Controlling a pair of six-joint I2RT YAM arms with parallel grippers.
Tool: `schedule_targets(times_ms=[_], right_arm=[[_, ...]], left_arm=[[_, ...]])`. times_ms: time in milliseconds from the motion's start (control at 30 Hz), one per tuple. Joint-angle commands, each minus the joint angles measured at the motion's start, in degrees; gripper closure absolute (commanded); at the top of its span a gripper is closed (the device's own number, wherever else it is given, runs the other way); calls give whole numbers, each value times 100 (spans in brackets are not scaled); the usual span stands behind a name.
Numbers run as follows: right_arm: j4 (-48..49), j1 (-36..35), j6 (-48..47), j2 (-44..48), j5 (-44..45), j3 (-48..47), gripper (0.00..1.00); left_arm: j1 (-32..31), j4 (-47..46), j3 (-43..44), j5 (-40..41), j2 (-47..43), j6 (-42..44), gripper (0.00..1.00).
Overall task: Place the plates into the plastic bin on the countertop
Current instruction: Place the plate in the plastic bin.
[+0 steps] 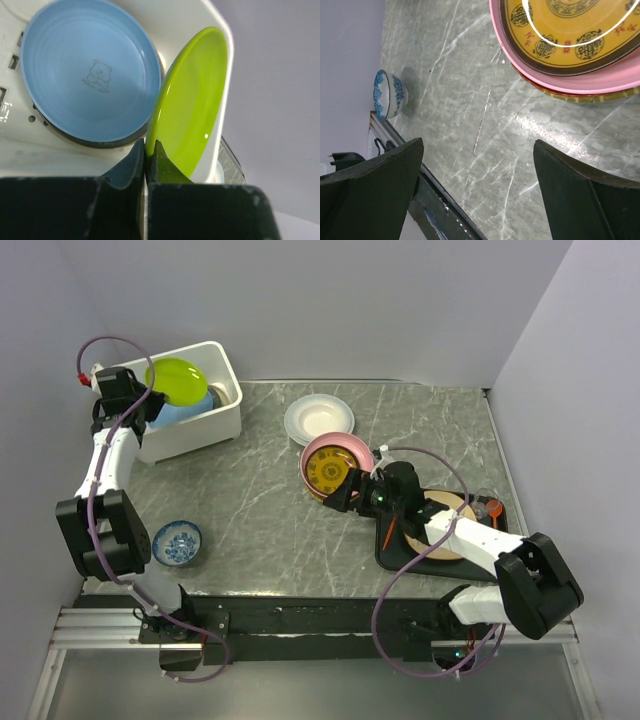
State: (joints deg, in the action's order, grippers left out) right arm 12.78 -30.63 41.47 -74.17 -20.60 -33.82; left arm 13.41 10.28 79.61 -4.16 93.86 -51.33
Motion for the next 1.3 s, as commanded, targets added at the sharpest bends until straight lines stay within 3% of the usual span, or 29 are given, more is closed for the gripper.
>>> schedule_targets(times_ms=[0, 700, 933, 1133, 1267], right_arm=[[67, -74, -69, 69, 144, -230, 3], [-3, -92, -183, 96, 56, -239, 2], [23, -83, -219, -18, 3, -318, 2], [50, -83, -183, -54, -5, -300, 2], [50, -83, -175, -18, 30, -256, 2]], left_arm=[[74, -473, 37, -480, 176, -193, 99], [145, -352, 195, -208, 659, -9, 99], [180, -360, 239, -243, 774, 35, 93], [206, -439, 248, -348, 818, 53, 80], [224, -597, 160, -445, 818, 18, 57]])
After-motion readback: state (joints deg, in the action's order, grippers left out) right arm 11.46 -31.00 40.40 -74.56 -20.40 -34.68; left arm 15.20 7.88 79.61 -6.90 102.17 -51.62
